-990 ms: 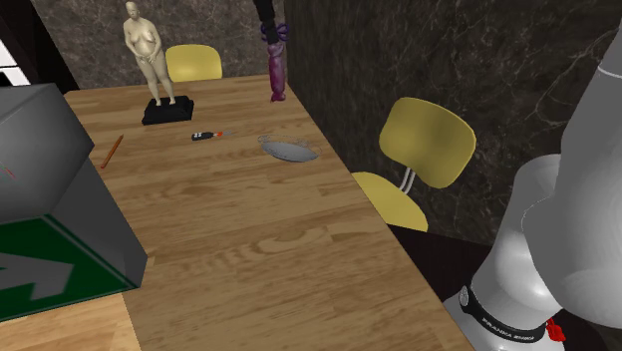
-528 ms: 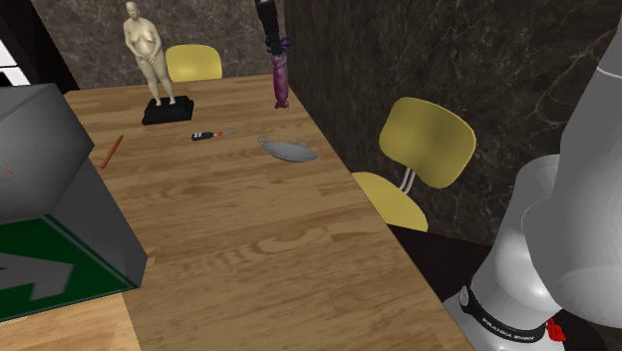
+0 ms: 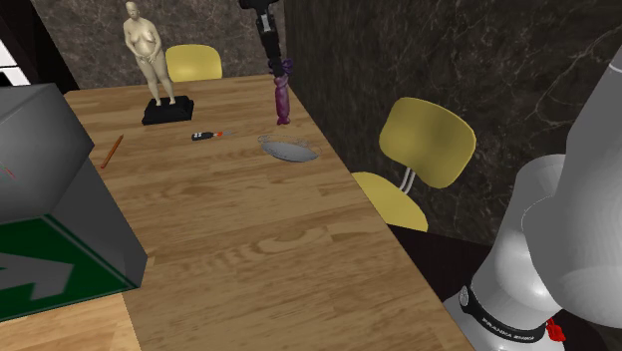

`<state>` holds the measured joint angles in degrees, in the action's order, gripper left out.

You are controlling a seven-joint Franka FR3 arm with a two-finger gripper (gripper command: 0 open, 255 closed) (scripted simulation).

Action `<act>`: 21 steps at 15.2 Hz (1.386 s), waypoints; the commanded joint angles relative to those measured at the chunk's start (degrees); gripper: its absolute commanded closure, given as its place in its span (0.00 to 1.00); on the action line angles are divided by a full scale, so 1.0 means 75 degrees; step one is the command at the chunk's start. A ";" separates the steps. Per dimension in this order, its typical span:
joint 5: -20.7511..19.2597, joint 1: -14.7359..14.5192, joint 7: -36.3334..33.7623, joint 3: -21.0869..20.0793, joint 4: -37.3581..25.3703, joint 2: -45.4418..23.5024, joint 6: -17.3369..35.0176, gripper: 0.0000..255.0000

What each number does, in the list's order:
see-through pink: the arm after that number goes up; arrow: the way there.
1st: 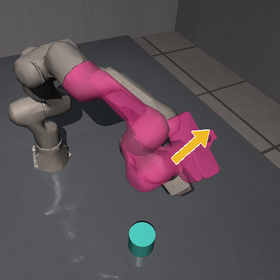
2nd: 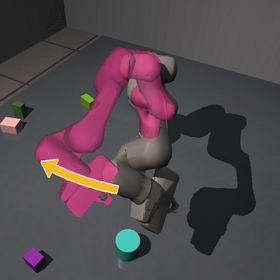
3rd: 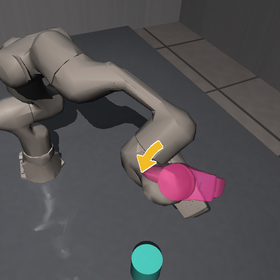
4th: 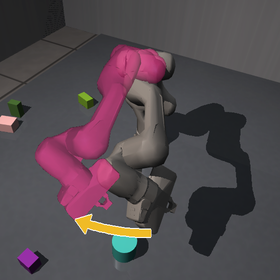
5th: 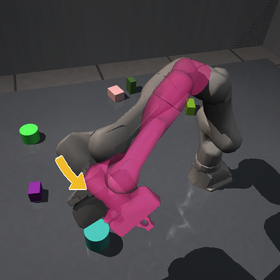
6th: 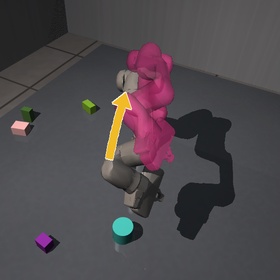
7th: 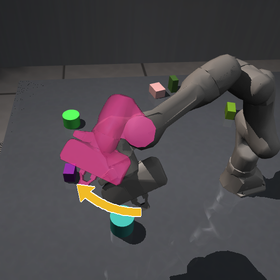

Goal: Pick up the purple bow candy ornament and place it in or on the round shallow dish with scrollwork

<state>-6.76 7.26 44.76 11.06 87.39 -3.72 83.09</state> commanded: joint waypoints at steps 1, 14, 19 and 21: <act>-0.0007 -0.0002 -0.0030 -0.0001 0.0287 0.0057 0.0232 1.00; -0.0028 -0.0004 -0.0155 -0.0003 0.1406 0.0182 0.1221 1.00; -0.0028 -0.0004 -0.0155 -0.0003 0.1406 0.0182 0.1221 0.00; -0.0028 -0.0004 -0.0155 -0.0003 0.1406 0.0182 0.1221 0.00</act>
<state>-6.97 7.23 43.60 11.03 97.94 -2.36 92.25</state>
